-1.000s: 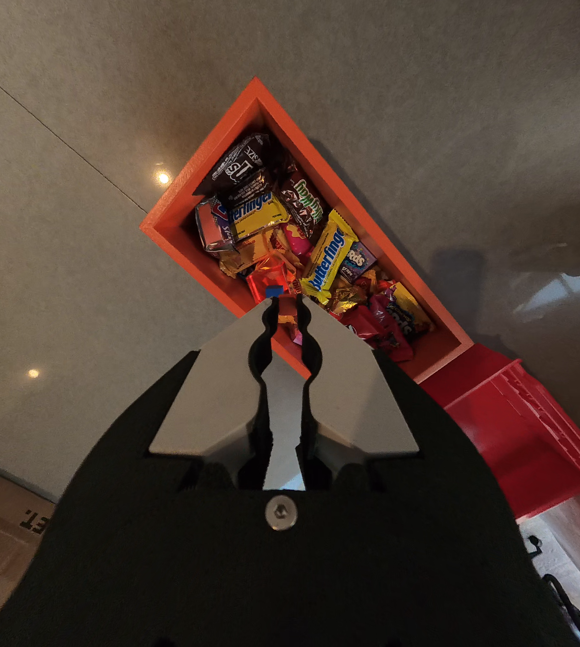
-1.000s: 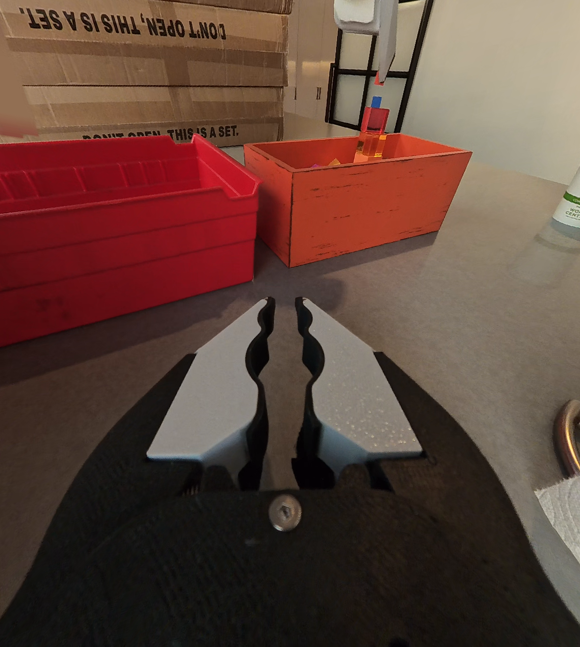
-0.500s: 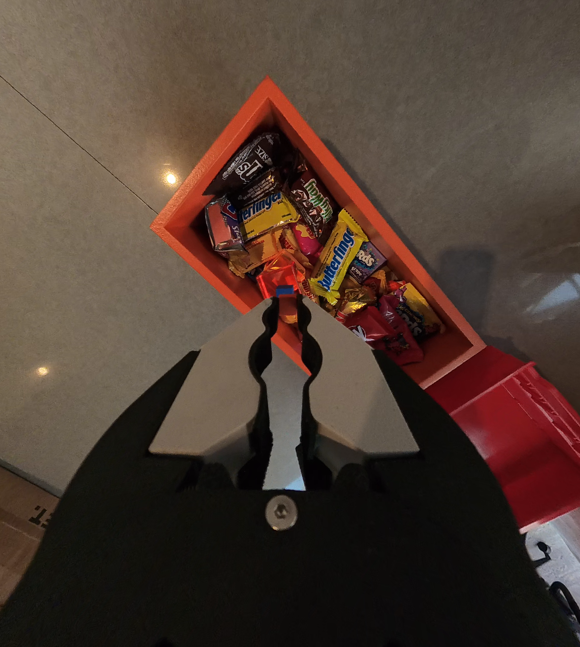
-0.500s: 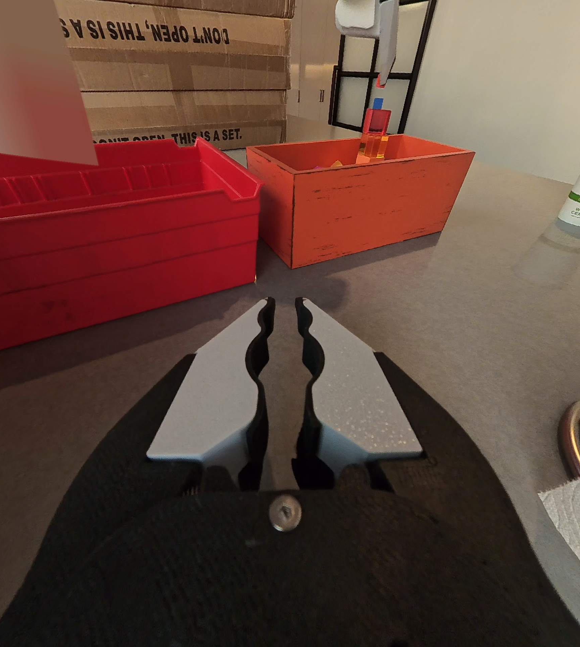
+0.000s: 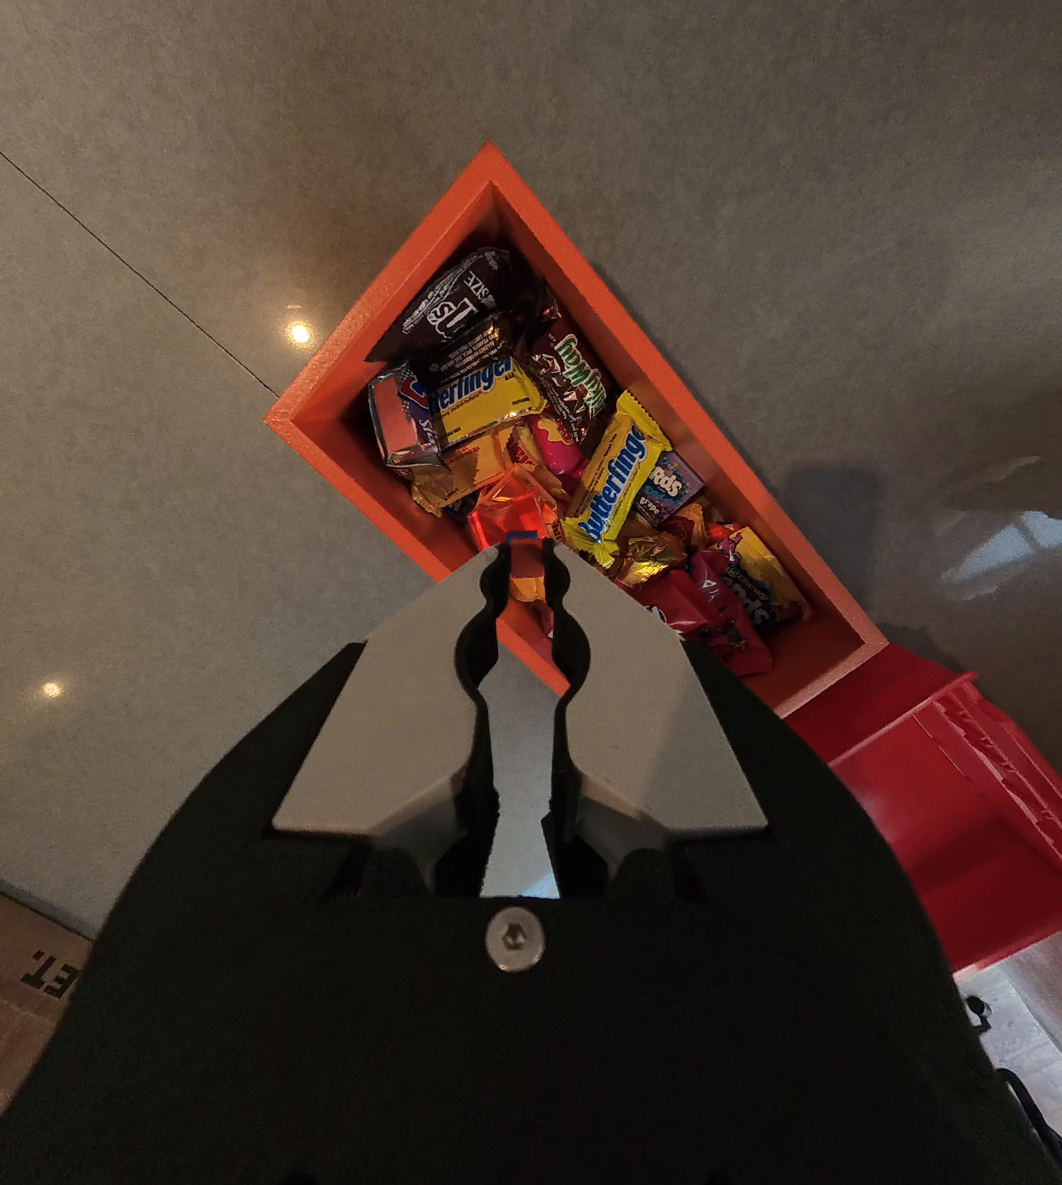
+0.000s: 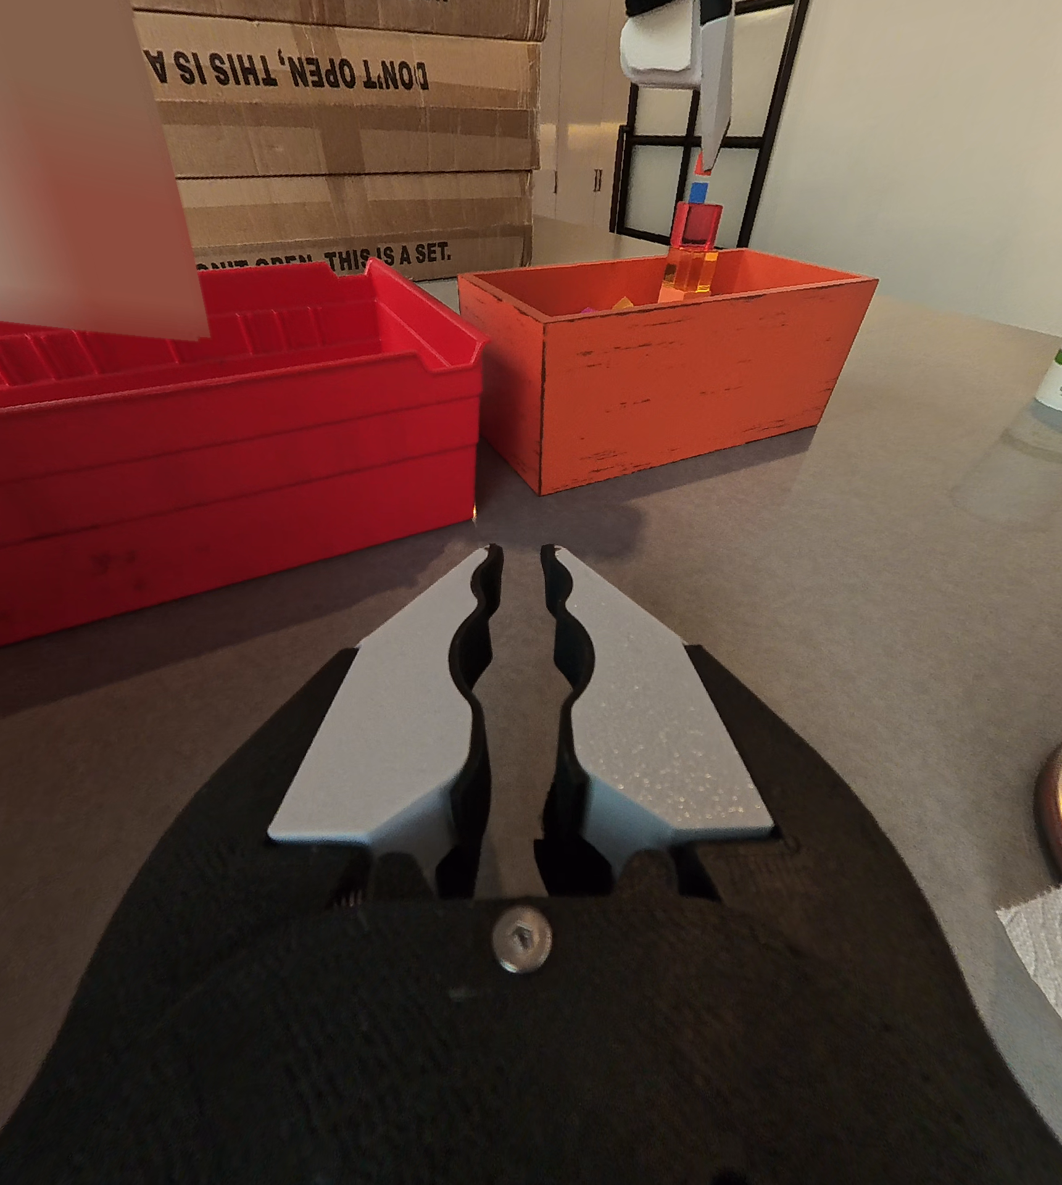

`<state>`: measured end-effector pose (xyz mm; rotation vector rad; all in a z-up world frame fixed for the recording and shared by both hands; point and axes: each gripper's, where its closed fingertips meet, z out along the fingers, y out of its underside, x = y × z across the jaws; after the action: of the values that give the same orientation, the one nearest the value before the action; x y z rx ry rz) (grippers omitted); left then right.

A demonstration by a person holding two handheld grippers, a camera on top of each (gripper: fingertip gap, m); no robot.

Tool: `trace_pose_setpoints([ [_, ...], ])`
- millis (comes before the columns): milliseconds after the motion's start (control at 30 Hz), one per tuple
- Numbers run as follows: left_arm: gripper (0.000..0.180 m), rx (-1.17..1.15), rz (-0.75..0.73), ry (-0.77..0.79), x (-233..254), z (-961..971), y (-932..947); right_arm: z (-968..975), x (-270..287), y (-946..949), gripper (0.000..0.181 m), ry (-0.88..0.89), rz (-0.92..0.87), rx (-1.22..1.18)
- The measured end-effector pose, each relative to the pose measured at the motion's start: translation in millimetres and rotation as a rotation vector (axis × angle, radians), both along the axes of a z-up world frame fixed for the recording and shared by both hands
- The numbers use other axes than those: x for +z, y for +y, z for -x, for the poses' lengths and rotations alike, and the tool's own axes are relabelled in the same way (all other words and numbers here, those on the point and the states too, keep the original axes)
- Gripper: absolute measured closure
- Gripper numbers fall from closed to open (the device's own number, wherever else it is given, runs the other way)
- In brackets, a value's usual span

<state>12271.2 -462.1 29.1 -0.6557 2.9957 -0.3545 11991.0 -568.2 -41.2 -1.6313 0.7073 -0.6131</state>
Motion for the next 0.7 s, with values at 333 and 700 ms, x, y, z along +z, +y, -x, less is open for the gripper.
trace_pose_setpoints([
  [333,0.171,-0.013,-0.002,-0.018,-0.7,-0.9,0.5,-0.4,0.1,-0.4,0.170,0.008,-0.013,0.002],
  [700,0.171,-0.016,-0.002,-0.014,-3.4,-1.3,0.7,-0.3,-0.6,0.0,0.170,0.020,-0.020,0.009],
])
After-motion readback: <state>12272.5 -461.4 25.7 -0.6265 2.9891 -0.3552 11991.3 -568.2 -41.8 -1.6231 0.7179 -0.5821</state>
